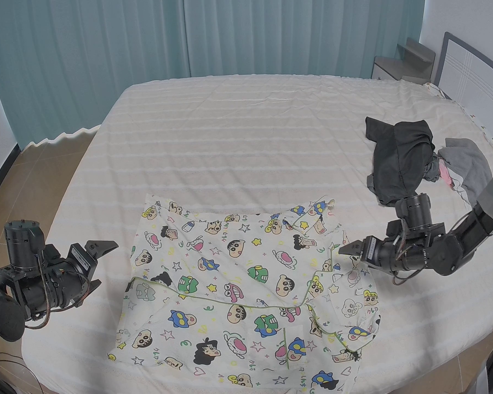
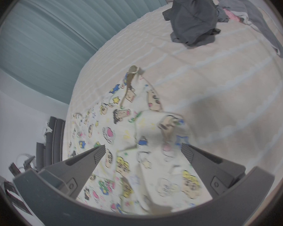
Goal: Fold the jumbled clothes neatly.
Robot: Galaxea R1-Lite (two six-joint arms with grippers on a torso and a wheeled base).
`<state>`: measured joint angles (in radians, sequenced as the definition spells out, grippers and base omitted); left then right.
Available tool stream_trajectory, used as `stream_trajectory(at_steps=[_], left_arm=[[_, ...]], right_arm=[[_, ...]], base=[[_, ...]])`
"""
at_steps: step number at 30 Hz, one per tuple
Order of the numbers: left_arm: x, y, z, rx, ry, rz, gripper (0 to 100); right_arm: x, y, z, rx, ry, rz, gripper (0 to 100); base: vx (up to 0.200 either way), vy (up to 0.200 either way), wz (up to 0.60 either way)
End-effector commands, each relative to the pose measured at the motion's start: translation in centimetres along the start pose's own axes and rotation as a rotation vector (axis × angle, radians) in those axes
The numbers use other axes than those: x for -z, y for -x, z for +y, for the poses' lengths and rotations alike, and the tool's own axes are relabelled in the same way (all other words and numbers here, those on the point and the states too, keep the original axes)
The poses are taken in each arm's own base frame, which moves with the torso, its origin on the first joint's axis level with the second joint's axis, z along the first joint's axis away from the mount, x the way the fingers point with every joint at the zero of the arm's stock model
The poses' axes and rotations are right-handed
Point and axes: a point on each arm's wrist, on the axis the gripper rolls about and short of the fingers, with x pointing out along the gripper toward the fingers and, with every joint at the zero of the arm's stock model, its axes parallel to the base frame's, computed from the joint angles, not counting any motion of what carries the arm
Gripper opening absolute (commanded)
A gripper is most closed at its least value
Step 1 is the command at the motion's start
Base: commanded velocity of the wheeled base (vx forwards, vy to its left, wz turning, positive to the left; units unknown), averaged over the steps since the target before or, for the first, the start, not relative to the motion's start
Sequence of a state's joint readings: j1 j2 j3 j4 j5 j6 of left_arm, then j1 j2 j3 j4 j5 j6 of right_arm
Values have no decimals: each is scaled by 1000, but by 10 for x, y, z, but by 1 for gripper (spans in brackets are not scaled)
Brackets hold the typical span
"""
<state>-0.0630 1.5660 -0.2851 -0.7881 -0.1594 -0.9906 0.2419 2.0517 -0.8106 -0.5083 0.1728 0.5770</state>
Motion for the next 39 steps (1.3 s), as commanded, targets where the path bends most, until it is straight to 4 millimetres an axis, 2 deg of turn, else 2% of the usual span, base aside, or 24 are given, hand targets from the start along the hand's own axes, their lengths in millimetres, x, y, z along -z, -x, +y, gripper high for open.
stream_trajectory(at_steps=[1,6,13,21,39], left_arm=[[0,0,0,0,0,2,100],[0,0,0,0,0,2,100],[0,0,0,0,0,2,100],[0,0,0,0,0,2,100],[0,-2,1,-5,1,5,100]], right_arm=[[4,35,-33,47,24,5,100],[24,40,-53,26,58,110,100],[36,23,-52,-9,83,191,100],[34,-6,-62,-21,78,141,100],[33,-25,-58,-37,95,144,100]], base=[[0,0,0],[0,0,0],[0,0,0],[0,0,0],[0,0,0]])
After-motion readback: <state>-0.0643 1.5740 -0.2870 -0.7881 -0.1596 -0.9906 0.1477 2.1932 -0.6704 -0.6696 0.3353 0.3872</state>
